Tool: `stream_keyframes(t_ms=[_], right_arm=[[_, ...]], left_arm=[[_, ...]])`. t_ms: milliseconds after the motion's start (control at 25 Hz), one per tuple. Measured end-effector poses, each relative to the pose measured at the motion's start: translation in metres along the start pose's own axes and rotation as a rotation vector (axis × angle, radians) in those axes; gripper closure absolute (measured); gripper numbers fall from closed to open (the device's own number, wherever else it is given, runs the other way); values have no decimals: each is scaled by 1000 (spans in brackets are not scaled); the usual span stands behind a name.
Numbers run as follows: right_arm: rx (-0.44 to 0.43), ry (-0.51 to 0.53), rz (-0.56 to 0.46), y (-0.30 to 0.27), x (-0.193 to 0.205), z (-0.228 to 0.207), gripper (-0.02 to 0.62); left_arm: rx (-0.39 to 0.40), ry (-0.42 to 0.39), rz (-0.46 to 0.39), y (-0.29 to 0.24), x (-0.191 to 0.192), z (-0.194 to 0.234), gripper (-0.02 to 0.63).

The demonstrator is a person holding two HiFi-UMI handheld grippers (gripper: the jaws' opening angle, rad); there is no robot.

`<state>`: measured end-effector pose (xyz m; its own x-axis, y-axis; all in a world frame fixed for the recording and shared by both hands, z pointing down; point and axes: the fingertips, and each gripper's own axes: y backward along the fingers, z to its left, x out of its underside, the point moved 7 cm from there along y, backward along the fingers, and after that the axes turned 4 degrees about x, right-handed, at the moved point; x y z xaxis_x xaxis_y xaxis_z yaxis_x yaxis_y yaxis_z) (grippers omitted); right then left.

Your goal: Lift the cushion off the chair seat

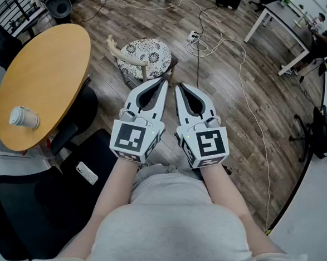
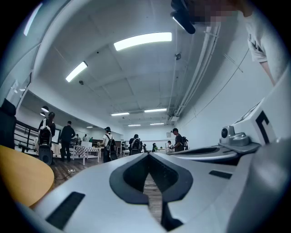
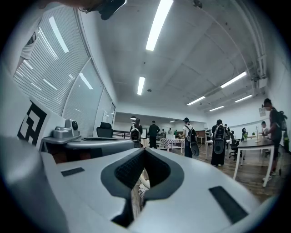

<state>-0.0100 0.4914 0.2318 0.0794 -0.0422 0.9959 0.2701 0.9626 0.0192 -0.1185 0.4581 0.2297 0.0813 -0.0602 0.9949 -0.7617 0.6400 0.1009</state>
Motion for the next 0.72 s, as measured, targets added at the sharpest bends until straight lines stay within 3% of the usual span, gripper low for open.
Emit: stream_keyframes(t_ms=[440,720], right_arm=[[-21,0,21,-1,2,3,571],[-29,-39,7,-14,8,-20,571]], left_arm=[[-16,27,7,1,6,2,604],[-50,32,23,-20,7,6,604]])
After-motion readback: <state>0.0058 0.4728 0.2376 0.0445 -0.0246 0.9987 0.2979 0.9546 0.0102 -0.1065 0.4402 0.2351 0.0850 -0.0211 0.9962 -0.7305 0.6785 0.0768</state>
